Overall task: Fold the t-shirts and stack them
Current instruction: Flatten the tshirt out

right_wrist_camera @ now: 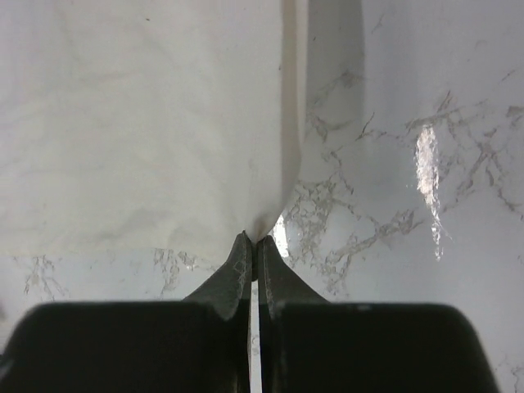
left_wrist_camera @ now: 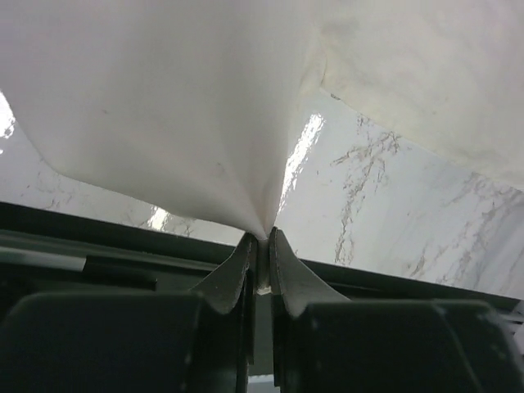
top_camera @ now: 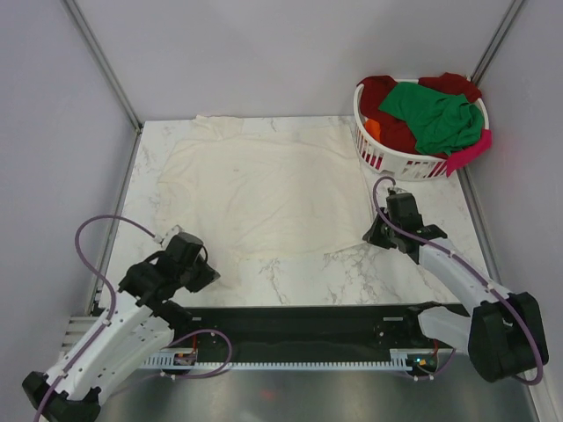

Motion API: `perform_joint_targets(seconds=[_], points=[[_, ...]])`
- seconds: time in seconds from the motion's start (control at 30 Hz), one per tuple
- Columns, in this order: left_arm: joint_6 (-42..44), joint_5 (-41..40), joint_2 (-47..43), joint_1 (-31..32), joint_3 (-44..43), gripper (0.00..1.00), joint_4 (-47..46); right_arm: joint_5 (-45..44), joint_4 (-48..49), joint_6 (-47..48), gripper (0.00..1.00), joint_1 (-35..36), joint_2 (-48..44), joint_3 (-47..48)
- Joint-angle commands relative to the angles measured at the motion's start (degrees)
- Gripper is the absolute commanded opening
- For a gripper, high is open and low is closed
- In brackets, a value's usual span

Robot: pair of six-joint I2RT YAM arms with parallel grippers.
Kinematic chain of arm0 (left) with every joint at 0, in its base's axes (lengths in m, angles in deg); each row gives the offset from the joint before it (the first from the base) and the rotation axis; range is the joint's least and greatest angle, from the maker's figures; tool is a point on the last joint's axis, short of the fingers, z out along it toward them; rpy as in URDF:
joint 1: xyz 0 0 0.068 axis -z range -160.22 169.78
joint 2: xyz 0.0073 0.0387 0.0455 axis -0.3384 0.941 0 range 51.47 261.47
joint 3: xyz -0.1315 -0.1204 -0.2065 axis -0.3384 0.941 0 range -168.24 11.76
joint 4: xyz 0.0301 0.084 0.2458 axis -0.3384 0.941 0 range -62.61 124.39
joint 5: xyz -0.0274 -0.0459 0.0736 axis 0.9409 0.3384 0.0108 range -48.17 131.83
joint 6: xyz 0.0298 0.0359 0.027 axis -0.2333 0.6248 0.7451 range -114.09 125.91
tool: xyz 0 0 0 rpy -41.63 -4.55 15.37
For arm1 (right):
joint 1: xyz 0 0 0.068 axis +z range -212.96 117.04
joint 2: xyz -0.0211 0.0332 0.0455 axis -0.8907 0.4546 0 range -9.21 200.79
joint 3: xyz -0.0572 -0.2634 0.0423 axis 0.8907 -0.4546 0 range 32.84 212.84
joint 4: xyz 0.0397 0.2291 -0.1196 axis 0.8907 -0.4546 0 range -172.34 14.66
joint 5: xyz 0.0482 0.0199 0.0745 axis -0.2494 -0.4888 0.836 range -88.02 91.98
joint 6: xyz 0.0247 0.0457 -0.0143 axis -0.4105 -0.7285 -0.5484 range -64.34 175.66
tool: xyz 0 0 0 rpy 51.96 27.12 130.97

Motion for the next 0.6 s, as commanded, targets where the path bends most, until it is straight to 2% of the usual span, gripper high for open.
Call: perform_joint_targets(seconds=[0.0, 0.23, 0.43, 0.57], points=[[-2.6, 0.6, -4.0, 0.2, -5.5, 0.02, 11.9, 3.3, -6.5, 0.1, 0.0, 0.0, -5.1, -1.8], [1.3, -0.8, -4.1, 0.1, -13.4, 0.03, 21.3, 6.0, -8.9, -2.8, 0.0, 0.0, -9.1, -1.0], [7.2, -5.1, 4.9, 0.2, -22.1, 0.08, 21.8, 6.3, -9.9, -2.9, 0.0, 0.0, -6.7, 5.2], [17.1, -4.8, 15.0, -0.1, -28.2, 0.14, 18.1, 4.6, -10.5, -2.1, 0.0, 0.0, -2.5, 13.0]])
